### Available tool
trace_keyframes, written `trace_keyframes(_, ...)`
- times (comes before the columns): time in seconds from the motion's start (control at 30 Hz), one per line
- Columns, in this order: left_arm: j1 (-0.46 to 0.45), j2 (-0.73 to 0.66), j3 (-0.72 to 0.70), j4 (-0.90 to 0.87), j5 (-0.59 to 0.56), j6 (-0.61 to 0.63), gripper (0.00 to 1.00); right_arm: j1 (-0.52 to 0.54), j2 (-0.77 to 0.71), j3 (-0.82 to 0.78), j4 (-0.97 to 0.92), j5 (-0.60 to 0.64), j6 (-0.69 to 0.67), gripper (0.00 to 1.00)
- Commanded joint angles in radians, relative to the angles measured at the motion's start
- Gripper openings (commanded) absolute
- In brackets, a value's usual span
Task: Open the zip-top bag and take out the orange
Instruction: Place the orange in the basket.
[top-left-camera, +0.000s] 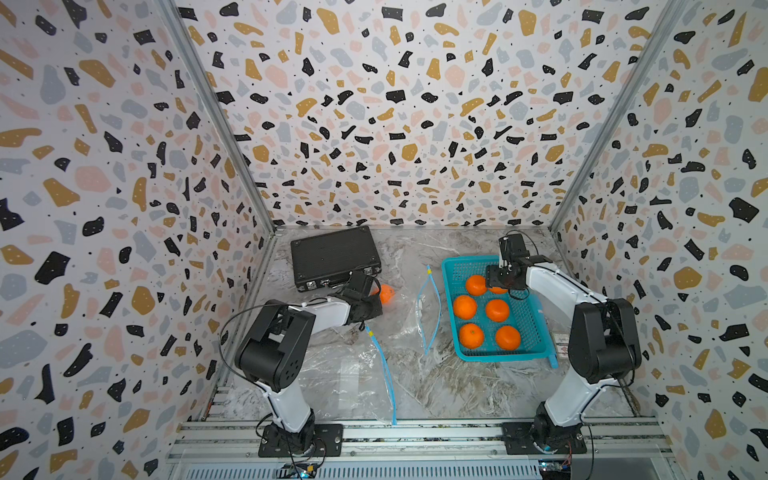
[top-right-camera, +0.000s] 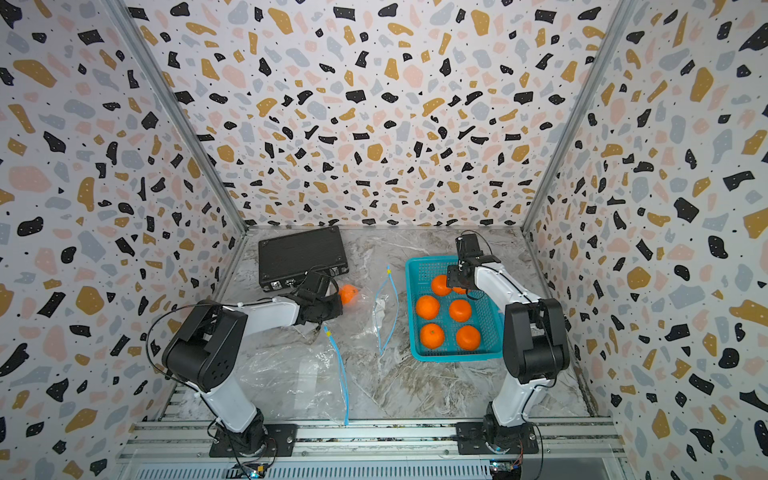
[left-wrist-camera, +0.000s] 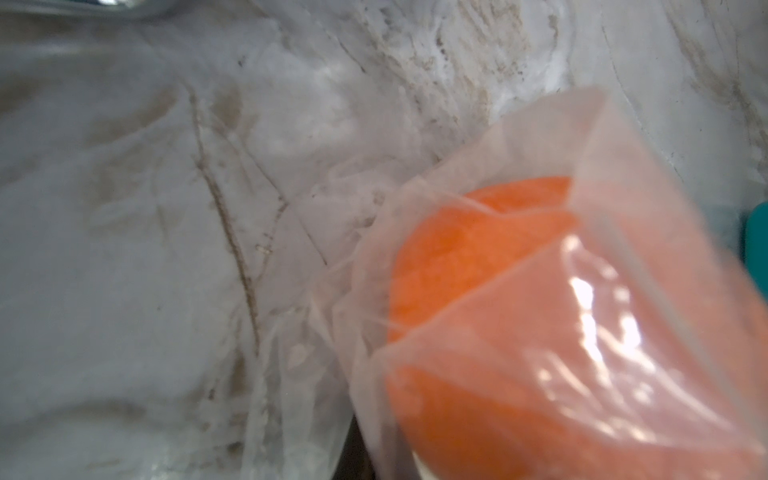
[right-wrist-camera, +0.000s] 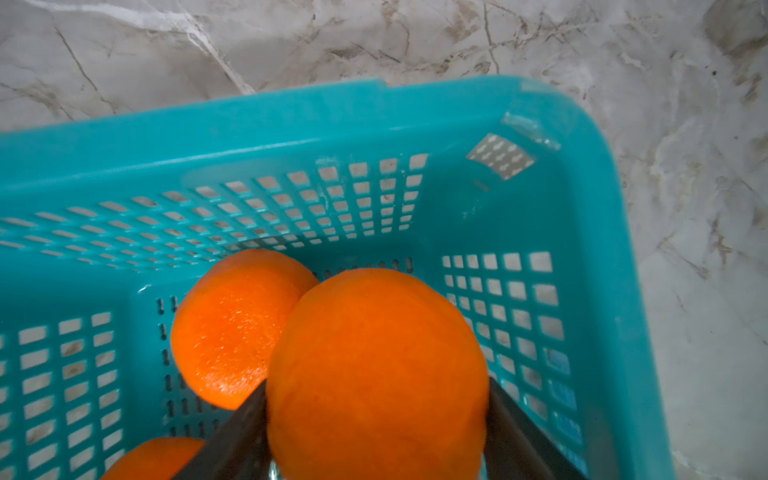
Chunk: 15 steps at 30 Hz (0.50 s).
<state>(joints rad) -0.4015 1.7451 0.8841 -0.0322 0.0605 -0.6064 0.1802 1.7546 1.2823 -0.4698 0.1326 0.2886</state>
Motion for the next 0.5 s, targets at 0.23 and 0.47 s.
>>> trace_keyframes(0.23, -0.005, -0.013, 0.016, 0.002, 0.006, 0.003, 0.0, -0.018, 0.076, 0.038, 0.008, -0.04, 0.021, 0.74)
trace_keyframes(0.47, 0.006, -0.055, 0.016, -0.018, -0.015, 0.015, 0.03, -0.014, -0.054, -0.003, 0.056, -0.057, 0.016, 0.86)
